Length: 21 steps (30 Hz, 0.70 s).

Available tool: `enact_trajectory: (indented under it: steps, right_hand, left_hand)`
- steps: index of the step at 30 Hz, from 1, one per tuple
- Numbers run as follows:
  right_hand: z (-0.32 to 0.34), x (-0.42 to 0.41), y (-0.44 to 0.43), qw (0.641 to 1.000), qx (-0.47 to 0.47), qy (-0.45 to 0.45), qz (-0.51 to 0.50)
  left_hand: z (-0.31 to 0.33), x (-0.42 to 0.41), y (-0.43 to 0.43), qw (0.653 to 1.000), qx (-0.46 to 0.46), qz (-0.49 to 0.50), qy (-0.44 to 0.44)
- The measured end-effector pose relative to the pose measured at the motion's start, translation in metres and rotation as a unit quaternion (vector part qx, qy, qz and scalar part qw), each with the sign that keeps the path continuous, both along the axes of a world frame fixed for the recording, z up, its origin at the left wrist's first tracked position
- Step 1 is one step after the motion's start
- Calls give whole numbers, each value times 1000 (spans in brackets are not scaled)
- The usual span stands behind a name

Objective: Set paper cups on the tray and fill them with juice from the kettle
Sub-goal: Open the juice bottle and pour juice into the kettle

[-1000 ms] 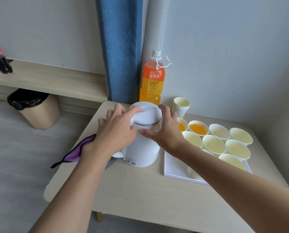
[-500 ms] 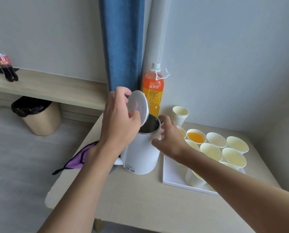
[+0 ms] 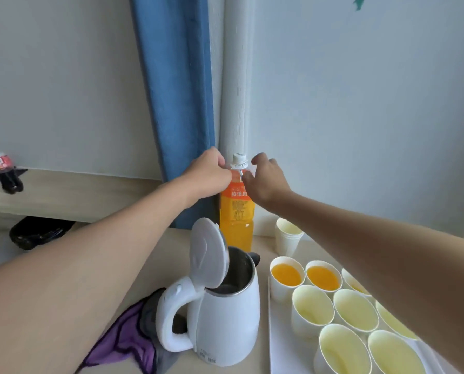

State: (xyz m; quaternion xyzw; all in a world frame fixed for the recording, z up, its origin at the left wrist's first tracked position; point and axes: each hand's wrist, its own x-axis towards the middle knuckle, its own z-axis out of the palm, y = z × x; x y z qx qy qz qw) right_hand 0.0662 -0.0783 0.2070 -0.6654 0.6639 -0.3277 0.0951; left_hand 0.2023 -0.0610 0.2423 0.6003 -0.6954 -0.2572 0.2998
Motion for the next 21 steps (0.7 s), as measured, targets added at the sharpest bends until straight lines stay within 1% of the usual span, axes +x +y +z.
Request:
enact_trajectory:
  steps: [2, 4, 8, 11, 13, 16, 21]
  right_hand:
    - [7, 1, -29, 996, -26, 80, -12]
    - [9, 0, -51, 990, -18, 141, -15]
    - [14, 0, -87, 978, 36, 208, 1]
    - [15, 1, -99, 979, 92, 180, 12]
    - [12, 1, -102, 982, 100, 162, 6]
    - [5, 0, -98, 990, 67, 124, -6]
    - [-2, -3, -73, 996, 6, 64, -56]
  left_hand:
    - [0, 1, -19, 1000, 22, 0, -11]
    - [-2, 3, -31, 999, 42, -1, -19]
    - [-10, 3, -55, 997, 70, -3, -13]
    - [-18, 1, -63, 994, 102, -8, 26]
    - [-22, -1, -65, 992, 119, -24, 43]
    - [-27, -3, -64, 989, 134, -48, 47]
    - [-21, -1, -60, 977, 173, -77, 96]
